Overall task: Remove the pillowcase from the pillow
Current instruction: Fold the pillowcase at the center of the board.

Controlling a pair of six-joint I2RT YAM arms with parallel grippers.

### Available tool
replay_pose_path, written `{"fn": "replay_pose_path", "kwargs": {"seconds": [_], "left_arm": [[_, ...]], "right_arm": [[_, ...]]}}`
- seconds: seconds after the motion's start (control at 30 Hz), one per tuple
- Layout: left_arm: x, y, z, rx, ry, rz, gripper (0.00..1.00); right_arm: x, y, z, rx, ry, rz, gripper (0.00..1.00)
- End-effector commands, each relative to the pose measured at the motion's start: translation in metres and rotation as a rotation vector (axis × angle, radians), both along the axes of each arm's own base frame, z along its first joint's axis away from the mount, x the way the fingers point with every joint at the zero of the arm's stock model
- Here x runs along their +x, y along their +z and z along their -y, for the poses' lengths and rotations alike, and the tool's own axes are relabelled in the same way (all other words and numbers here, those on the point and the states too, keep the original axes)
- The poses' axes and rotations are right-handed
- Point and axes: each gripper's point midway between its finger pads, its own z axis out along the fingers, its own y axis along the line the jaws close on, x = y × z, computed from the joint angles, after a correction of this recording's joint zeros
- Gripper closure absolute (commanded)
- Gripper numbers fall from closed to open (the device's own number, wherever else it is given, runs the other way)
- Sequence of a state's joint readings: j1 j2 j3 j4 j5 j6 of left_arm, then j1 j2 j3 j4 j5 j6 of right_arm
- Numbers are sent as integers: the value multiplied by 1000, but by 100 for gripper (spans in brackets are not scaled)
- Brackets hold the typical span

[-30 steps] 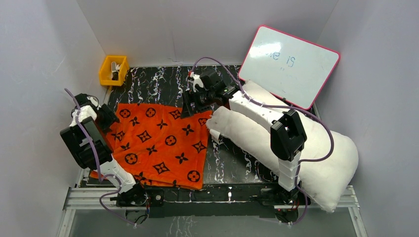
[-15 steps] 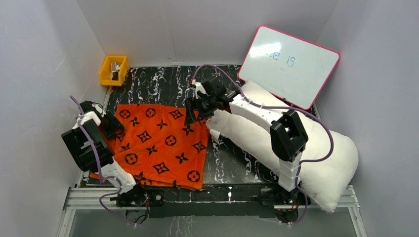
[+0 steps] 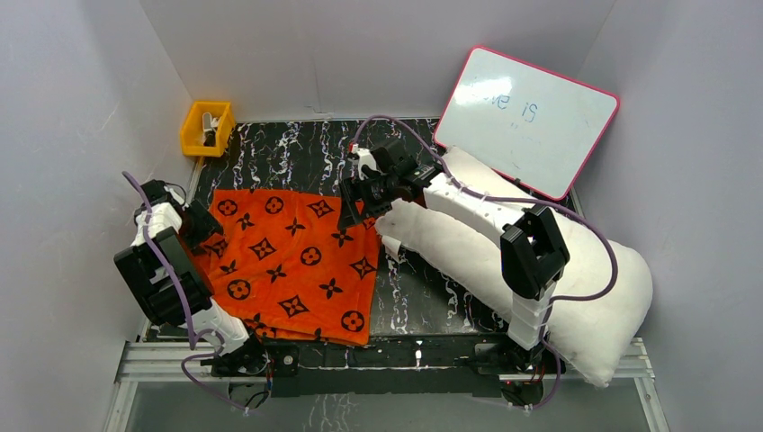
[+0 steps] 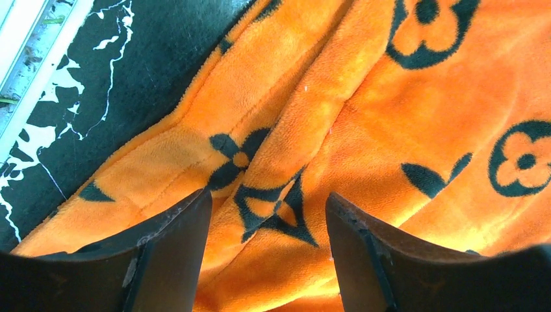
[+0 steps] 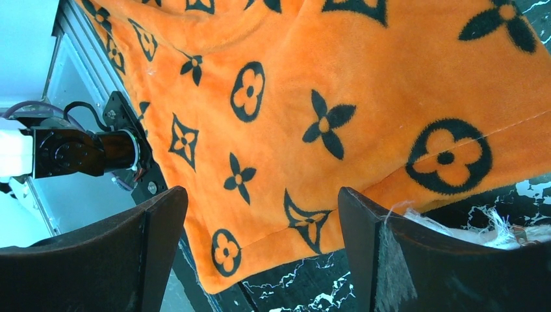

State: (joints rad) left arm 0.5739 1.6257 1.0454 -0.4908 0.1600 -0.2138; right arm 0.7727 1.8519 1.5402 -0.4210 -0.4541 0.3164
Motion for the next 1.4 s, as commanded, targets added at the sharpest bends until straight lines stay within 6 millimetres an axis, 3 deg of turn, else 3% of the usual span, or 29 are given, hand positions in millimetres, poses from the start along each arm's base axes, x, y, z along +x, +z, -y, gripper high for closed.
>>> {"fn": "replay_pose_path", "kwargs": {"seconds": [0.0,0.33,0.53,0.7,0.93,1.1,1.2,1.37], "left_arm": [[0,17,1,12,-1,21,37],[-2,1,10,-47,-10,5,53],[-8,-11,7,-34,-1,-35,48],[-2,-9,1,-10,3,-21,46],[-2,-12,5,-34,-6,-21,62],[-3,-15,7,-47,-5,-29,81],[-5,-16,7,-46,-3,-38,98],[-1,5,-7,22,1,-33,100]], "right_arm": [[-6,25,1,53,25,48,8],[-5,25,1,50,21,48,8],[-5,24,0,49,20,42,8],[-5,24,2,43,24,45,8],[-6,25,2,45,25,50,8],[-6,25,3,43,29,55,8],[-6,26,4,42,28,59,8],[-6,28,5,41,27,67,8]]}}
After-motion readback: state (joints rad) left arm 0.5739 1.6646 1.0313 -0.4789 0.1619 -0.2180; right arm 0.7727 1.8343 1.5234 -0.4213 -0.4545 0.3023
